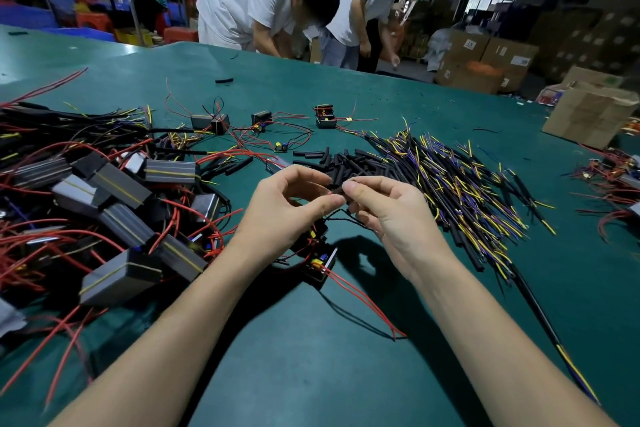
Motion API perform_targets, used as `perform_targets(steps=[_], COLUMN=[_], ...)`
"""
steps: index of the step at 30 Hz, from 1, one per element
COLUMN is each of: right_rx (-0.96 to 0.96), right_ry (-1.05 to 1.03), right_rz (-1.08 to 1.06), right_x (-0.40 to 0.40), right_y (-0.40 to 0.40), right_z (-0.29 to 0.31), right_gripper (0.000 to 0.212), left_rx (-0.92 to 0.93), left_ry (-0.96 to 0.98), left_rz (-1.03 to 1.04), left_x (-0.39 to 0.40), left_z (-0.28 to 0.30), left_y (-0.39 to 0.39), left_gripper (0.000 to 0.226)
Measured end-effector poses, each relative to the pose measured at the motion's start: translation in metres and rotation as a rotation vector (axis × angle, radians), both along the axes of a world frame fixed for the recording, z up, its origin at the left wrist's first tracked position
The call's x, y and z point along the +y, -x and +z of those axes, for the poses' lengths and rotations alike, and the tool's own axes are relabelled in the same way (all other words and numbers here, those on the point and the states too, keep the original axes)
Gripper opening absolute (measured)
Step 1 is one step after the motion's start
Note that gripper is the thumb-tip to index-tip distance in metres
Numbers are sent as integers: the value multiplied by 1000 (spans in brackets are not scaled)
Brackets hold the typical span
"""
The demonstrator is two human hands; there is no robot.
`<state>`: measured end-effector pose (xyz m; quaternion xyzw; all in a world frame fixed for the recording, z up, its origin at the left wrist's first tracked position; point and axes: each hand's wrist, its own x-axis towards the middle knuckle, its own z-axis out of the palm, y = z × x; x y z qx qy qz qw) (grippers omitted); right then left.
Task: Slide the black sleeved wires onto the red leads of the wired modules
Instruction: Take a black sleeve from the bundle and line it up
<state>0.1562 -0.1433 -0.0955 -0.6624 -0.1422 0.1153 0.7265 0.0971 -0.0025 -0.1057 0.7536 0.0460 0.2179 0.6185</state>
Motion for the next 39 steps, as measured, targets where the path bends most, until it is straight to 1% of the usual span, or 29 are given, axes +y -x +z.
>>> perform_targets(steps=[3,4,6,8,11,14,16,19,21,23,28,31,34,36,39], right_rx=[-9,-10,-17,-17,-8,-29,-64,-124,-151,-193,-255,-221,-158,-152,-153], right_ry=[-28,-29,-5,28,43,58,80,113,111,111,69,10,-54,-54,-37], right_rz=[-36,-37,-21,17,52,64,57,71,84,95,54,13,16,49,81], right_x=[-1,-1,-1,0,2,2,0,-2,-4,-6,-4,-2,-2,-3,-1], right_y=[-2,-2,-3,-2,-1,-1,-3,-4,-5,-7,-7,-6,-6,-6,-5], right_z=[-1,-1,-2,-3,-7,-7,-7,-7,-6,-5,-7,-9,-9,-9,-10], right_gripper=[6,5,4,4,5,4,10,9,6,7,13,12,8,8,8], left_rx=[55,70,77,55,14,-21,-41,-95,-132,-138,-92,-71,-94,-112,-95], left_ry=[-157,-184,-178,-168,-167,-193,-222,-314,-342,-337,-344,-363,-355,-314,-258], left_rz=[26,41,63,84,95,109,132,117,107,137,146,121,93,85,90], left_x=[8,9,7,5,2,0,-1,-2,-3,-2,-1,1,-1,-4,-5], left_z=[-1,-2,-2,-2,-1,-2,-3,-2,-2,-1,-1,-1,1,0,-1], left_y=[1,1,1,0,0,0,1,3,5,5,5,5,4,3,1], left_gripper=[17,12,7,8,18,22,23,16,8,3,6,4,3,10,5])
